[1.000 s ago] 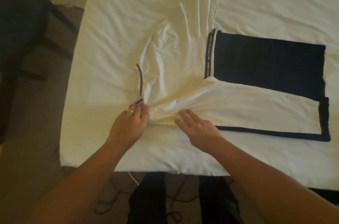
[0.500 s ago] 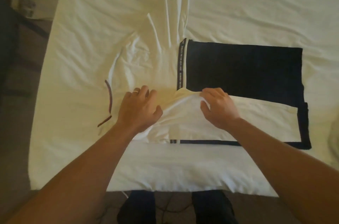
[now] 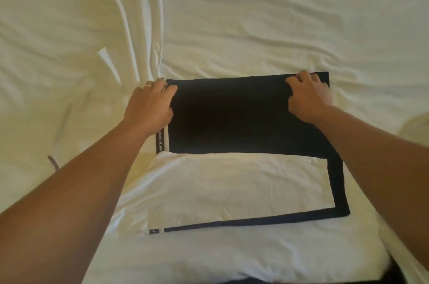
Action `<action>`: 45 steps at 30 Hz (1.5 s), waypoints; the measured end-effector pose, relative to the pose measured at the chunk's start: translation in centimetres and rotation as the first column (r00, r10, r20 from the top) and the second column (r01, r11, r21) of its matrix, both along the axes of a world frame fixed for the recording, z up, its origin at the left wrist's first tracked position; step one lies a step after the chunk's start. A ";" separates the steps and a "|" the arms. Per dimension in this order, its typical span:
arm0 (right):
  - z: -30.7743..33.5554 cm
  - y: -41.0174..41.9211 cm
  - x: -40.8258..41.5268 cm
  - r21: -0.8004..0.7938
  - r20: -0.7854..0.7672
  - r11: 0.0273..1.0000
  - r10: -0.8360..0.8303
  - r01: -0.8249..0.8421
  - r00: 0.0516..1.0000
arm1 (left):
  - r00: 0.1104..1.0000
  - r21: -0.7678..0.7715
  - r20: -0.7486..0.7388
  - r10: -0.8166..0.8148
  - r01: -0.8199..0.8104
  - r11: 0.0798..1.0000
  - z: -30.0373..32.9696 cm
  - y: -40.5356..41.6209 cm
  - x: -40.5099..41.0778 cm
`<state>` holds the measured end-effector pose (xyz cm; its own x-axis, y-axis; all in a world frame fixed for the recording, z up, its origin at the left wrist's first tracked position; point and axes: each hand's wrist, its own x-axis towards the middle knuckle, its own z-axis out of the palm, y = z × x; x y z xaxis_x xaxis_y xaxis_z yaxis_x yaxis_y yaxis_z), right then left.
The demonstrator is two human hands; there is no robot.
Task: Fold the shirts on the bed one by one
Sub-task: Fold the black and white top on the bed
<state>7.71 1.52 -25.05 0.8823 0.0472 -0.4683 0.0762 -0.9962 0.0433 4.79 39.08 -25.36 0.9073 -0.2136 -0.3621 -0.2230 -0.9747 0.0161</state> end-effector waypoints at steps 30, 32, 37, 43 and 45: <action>2.1 -3.7 -12.9 -0.174 0.155 0.978 -0.089 0.115 0.984 | 0.827 0.137 0.529 -0.191 0.139 0.981 1.0 1.7 -13.2; 1.9 -4.3 -14.2 -0.153 0.159 0.981 -0.092 0.116 0.983 | 0.816 0.129 0.547 -0.188 0.139 0.982 1.0 1.8 -14.8; 1.5 -5.1 -16.1 -0.084 0.159 0.984 -0.142 0.157 0.977 | 0.820 0.141 0.515 -0.250 0.207 0.968 0.1 1.4 -17.4; 1.1 -6.6 -17.0 -0.095 0.100 0.989 -0.107 0.117 0.989 | 0.925 0.151 0.310 -0.220 0.181 0.972 -0.1 0.2 -17.8; 1.0 -7.0 -17.1 -0.069 0.041 0.989 -0.128 0.131 0.991 | 0.964 0.151 0.215 -0.158 0.127 0.980 0.4 -0.8 -17.6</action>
